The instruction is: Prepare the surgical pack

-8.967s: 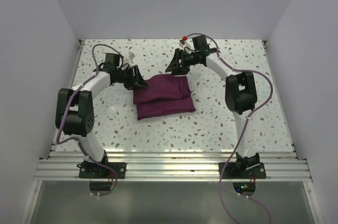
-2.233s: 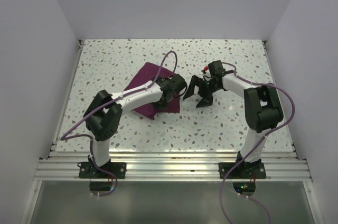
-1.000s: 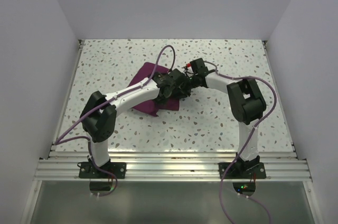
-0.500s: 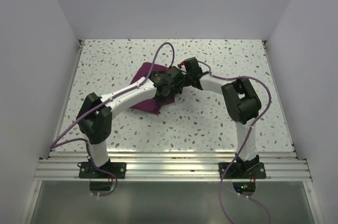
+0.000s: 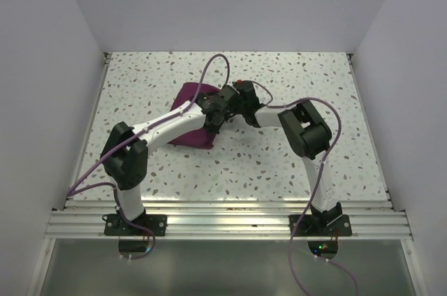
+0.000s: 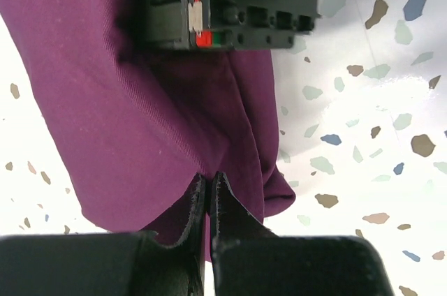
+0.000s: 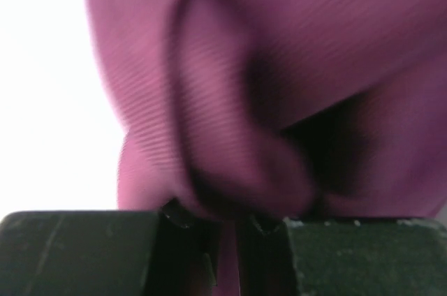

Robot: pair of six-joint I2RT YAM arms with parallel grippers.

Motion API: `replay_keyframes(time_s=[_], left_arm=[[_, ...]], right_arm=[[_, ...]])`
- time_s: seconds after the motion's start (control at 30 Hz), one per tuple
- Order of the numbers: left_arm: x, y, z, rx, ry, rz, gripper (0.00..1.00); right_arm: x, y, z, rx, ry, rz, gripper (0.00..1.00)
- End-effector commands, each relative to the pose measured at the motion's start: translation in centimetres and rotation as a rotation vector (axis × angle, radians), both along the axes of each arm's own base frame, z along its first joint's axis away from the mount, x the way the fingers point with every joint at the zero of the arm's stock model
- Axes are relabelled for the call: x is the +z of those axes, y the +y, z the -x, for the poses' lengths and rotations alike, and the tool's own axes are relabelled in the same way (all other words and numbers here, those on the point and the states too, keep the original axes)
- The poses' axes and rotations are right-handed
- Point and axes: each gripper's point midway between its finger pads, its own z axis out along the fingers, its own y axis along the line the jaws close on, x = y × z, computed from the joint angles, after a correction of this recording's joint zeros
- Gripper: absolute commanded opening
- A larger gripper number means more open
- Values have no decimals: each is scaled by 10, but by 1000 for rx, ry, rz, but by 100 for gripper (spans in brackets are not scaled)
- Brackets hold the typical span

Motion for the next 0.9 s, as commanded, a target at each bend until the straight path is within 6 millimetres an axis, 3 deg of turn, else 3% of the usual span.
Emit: replay_keyframes(time_s=[0.0, 0.13, 0.17, 0.2, 0.27, 0.3, 0.47, 0.6, 0.67, 0.77, 0.87], left_arm=[[30, -22, -6, -43, -80, 119, 0], [27, -19, -5, -40, -77, 106, 0], [27, -18, -5, -39, -76, 103, 0], [27, -18, -4, -39, -76, 103, 0], [22, -18, -3, -39, -65, 99, 0], [21, -18, -2, -43, -59, 98, 0], [7, -15, 3, -50, -27, 81, 0], [3, -15, 6, -58, -18, 86, 0], [1, -15, 7, -61, -11, 83, 0], [0, -18, 7, -63, -6, 91, 0], [4, -21, 5, -59, -3, 120, 0]], right_arm=[[16, 3, -35, -151, -126, -93, 16], [8, -9, -51, -211, -132, -25, 17], [-4, -16, -52, -209, -112, 51, 18], [1, -17, -59, -208, -126, 80, 19], [-8, -24, -59, -189, -106, 164, 22], [-2, -28, -66, -195, -122, 174, 24], [-5, -50, -76, -187, -124, 219, 30], [-2, -60, -91, -136, -129, 151, 30], [8, -63, -98, -127, -161, 122, 31], [10, -59, -93, -52, -146, 108, 31], [12, -61, -76, 16, -133, 136, 31]])
